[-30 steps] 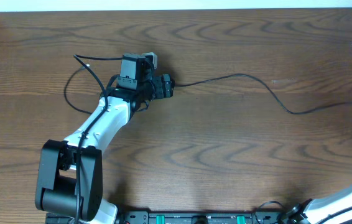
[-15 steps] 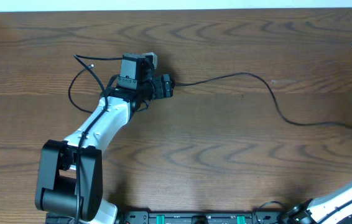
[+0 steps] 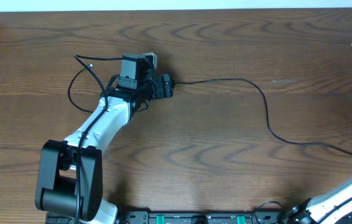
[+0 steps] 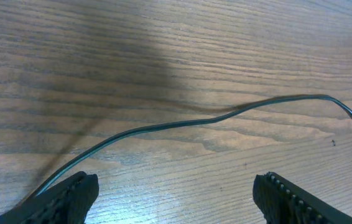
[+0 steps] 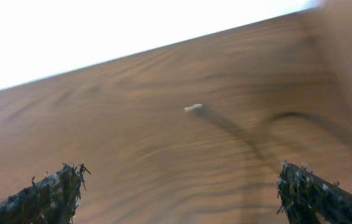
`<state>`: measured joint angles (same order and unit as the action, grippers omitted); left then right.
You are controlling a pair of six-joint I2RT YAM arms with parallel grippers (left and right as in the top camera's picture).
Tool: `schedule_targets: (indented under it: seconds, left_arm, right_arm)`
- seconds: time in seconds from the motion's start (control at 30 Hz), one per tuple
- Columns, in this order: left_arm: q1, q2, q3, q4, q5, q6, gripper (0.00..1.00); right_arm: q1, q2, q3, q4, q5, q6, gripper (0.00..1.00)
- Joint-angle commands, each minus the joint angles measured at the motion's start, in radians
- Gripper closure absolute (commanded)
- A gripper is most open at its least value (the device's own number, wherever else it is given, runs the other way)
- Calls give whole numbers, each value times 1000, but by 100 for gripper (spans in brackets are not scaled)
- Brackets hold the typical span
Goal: Untangle cables
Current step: 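Reach the right gripper back to the black cable near the left gripper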
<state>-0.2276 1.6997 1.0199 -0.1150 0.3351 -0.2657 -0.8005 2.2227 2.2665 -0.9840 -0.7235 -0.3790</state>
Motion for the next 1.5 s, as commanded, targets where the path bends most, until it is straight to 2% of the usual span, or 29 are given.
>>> schedule_targets:
  seconds: [0.0,0.1,0.27,0.47,0.57,1.07,1.47]
  left_arm:
    - [0,-21,14,-1,5,2,16]
    - [0,-21,14,-1,5,2,16]
    - [0,-21,14,-1,5,2,16]
    - [0,-21,14,-1,5,2,16]
    - [0,-21,14,-1,5,2,15]
    - [0,-21,14,-1,5,2,16]
    - [0,-21,14,-1,5,2,15]
  right_arm:
    - [100,-4,6,-101,-146,-230,1]
    - [191,-3,-2,-190,-143,-311,1]
    - [335,-3,-77,-203,-65,-306,1]
    - [510,-2,-303,-158,156,-307,1]
    - [565,-2,-394,-119,167,-307,1]
    - [609,-2,-671,-99,114,-303,1]
    - [667,-2,-772,-24,14,-302,1]
